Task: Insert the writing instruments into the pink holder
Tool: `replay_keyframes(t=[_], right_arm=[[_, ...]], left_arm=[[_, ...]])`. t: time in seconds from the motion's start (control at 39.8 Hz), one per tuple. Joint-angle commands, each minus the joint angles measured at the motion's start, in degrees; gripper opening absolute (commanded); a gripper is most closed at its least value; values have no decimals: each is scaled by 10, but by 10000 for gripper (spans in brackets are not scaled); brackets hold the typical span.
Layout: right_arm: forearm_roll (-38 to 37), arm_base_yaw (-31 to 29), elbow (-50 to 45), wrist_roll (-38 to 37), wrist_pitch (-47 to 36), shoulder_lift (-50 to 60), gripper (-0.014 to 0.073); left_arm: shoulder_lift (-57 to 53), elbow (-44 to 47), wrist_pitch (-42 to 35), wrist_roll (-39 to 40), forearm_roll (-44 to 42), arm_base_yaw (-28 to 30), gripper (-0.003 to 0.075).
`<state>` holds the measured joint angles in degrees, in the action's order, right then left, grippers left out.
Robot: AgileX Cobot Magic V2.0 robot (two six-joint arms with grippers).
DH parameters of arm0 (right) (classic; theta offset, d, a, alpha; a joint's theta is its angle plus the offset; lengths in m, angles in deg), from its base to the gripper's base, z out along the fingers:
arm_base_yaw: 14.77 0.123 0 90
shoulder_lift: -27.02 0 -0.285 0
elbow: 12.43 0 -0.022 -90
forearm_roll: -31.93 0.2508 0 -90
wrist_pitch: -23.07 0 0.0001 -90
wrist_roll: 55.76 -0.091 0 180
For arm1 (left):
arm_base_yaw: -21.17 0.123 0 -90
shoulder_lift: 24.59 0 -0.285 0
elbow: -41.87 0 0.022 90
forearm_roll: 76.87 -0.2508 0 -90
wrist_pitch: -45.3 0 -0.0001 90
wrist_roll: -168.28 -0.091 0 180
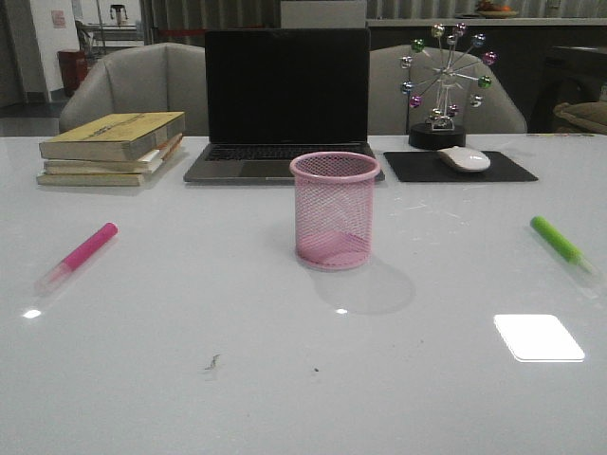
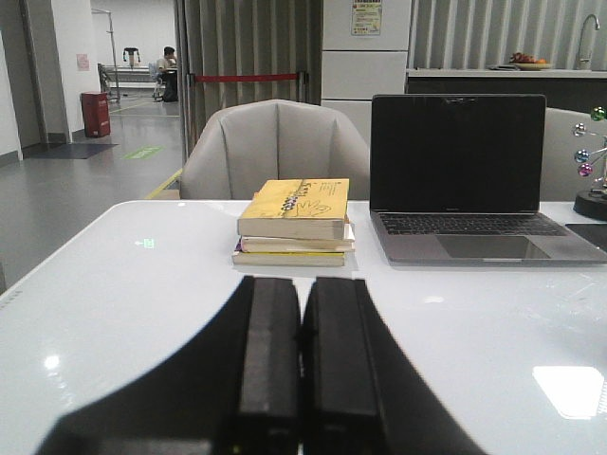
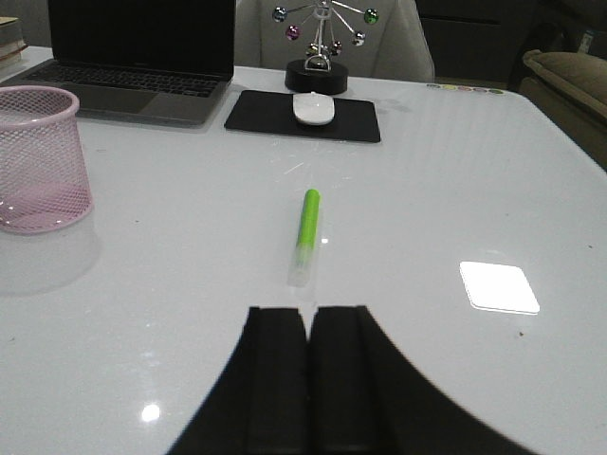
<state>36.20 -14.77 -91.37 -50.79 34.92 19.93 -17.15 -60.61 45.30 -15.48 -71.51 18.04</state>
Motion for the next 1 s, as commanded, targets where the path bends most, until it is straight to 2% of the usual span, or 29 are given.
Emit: replay_keyframes(t=[0.0,0.75,0.98], right_arm=[[0,-2,0,1,-49,9,20],[0,-2,0,1,-51,9,20],[0,-2,0,1,-104,9,20]], left_arm=[[-13,2,-49,5,0,0,99],[-13,2,-49,5,0,0,99],[-13,2,-49,5,6,0,99]])
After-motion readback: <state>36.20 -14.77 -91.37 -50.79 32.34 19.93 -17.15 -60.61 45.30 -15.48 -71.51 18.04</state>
